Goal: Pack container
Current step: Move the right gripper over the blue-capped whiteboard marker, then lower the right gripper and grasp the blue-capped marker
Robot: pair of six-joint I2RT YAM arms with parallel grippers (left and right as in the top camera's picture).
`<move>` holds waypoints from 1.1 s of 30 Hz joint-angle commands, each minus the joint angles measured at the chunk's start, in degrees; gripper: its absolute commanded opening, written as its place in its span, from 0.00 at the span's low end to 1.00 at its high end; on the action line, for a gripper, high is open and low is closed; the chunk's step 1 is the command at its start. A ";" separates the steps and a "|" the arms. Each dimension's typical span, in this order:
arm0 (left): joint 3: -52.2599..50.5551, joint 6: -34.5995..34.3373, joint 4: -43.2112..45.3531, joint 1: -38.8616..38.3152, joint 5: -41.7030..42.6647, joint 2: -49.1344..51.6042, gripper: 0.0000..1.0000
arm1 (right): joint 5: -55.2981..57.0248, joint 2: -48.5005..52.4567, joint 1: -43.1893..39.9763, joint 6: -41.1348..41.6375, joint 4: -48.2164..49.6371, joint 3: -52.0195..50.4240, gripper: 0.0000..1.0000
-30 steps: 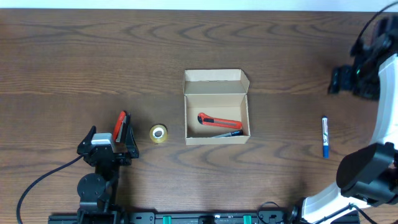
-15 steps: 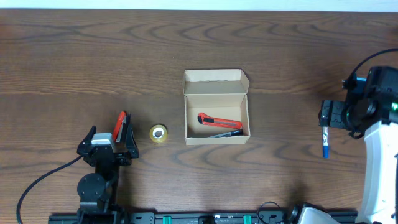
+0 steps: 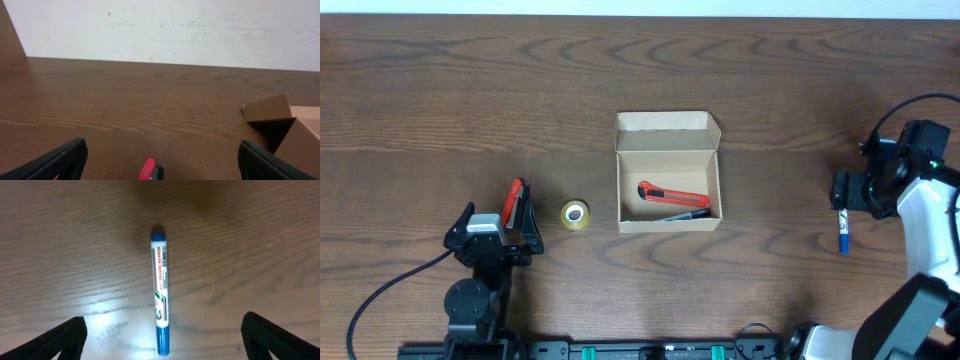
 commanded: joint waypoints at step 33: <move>-1.77 -0.26 -1.29 -0.17 1.05 -0.37 0.95 | 0.39 15.58 -0.68 -1.01 3.15 -0.20 0.57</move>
